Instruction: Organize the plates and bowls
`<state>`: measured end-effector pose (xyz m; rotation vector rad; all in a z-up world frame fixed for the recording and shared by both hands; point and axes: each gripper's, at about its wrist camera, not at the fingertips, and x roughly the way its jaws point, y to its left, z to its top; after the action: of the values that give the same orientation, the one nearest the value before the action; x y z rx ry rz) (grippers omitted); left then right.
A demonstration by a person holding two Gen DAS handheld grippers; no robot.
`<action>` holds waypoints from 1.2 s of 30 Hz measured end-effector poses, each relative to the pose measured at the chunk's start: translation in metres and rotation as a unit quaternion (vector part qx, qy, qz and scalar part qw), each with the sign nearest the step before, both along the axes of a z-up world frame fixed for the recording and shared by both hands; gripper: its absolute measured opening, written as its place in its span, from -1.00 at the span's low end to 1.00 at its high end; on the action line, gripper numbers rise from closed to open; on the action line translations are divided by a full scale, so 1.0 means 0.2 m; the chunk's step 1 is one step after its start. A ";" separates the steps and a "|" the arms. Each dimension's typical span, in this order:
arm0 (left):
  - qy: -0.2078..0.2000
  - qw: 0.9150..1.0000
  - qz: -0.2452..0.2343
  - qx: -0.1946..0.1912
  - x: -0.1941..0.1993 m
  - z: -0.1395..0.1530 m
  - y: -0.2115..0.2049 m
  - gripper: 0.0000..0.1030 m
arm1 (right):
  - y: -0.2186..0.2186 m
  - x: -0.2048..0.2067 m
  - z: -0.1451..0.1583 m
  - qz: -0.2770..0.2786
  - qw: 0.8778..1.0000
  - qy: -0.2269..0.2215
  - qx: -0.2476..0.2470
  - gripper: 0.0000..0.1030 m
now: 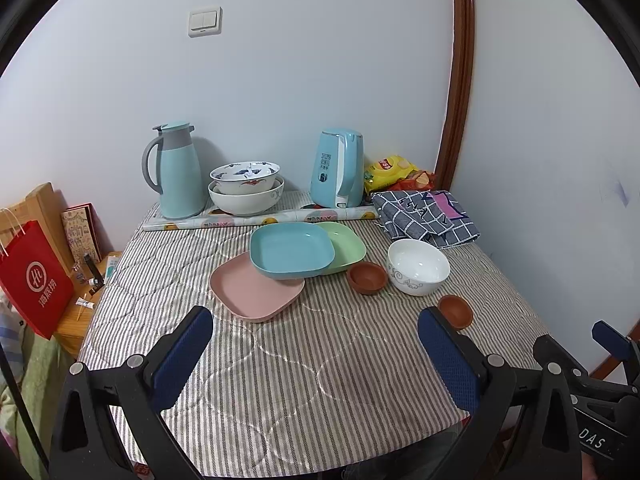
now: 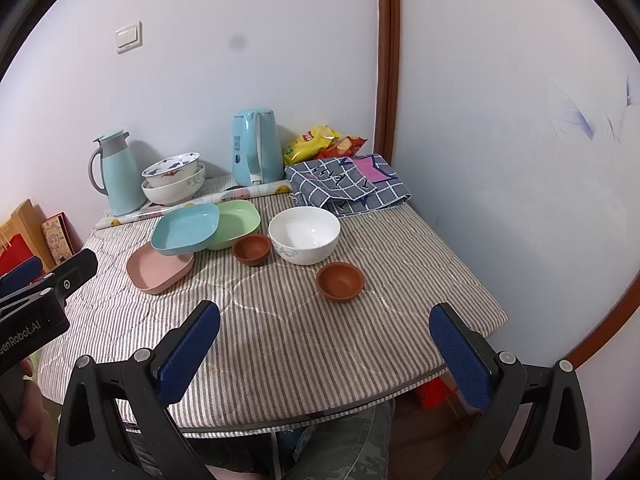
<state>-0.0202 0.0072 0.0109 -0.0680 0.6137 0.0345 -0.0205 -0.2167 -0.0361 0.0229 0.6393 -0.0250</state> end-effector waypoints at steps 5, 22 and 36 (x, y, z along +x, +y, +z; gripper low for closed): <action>0.000 1.000 0.001 0.000 0.00 0.00 0.00 1.00 | 0.00 -0.01 0.00 0.000 1.000 -0.001 0.000 0.99; 0.001 1.000 0.007 0.004 0.03 0.01 0.05 1.00 | 0.01 0.03 0.00 0.001 1.000 0.004 0.003 0.99; 0.009 1.000 0.005 -0.001 0.18 0.03 0.09 1.00 | 0.05 0.15 0.06 0.005 1.000 0.006 0.023 0.99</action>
<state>0.0157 0.0250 0.0165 -0.0720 0.6306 0.0447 0.0101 -0.2057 -0.0251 0.0643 0.6515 -0.0002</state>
